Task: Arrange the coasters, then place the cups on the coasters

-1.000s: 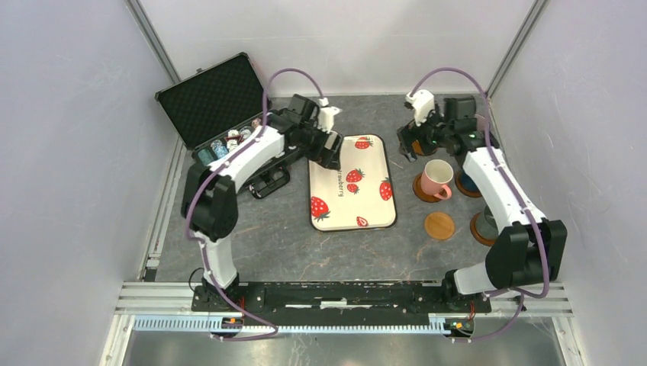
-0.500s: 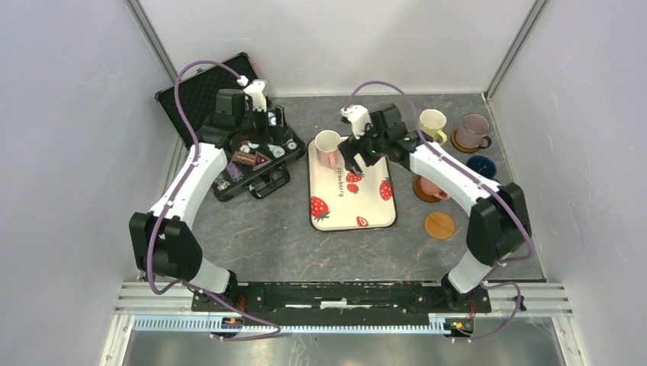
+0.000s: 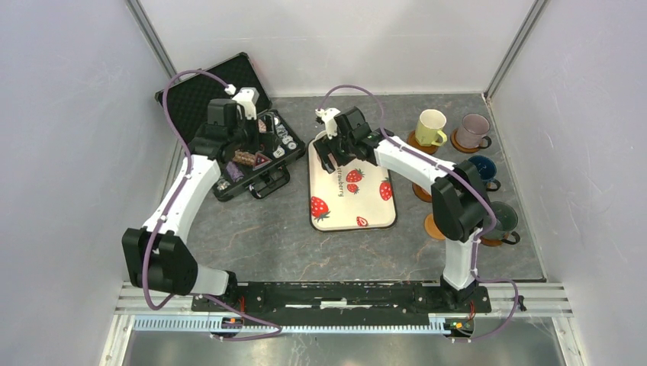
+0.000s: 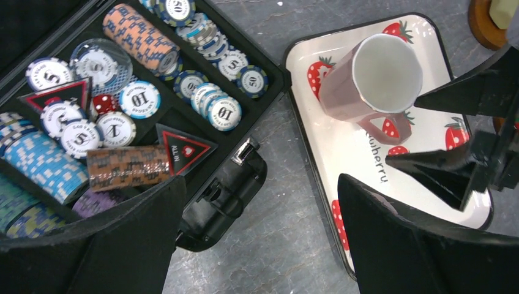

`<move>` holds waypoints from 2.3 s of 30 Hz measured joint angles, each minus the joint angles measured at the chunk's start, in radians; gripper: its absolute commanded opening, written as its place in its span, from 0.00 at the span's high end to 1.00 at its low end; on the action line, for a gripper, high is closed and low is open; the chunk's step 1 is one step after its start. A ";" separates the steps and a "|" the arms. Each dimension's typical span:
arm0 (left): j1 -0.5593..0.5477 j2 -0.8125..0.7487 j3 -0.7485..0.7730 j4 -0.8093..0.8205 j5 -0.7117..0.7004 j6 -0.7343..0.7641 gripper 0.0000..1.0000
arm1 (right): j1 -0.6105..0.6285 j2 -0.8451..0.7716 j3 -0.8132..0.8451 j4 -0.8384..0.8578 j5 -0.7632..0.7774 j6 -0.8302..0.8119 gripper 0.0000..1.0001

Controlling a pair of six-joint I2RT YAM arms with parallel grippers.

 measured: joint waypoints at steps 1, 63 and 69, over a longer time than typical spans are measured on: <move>0.006 -0.009 -0.007 -0.001 -0.002 0.000 0.00 | 0.000 0.017 0.008 0.001 0.008 0.010 0.23; -0.130 0.235 0.224 0.023 0.234 0.174 0.00 | -0.727 -0.965 -0.811 -0.443 -0.451 -1.009 1.00; -0.155 0.254 0.260 0.023 0.234 0.175 0.00 | -1.010 -0.941 -0.811 -0.615 -0.482 -1.264 1.00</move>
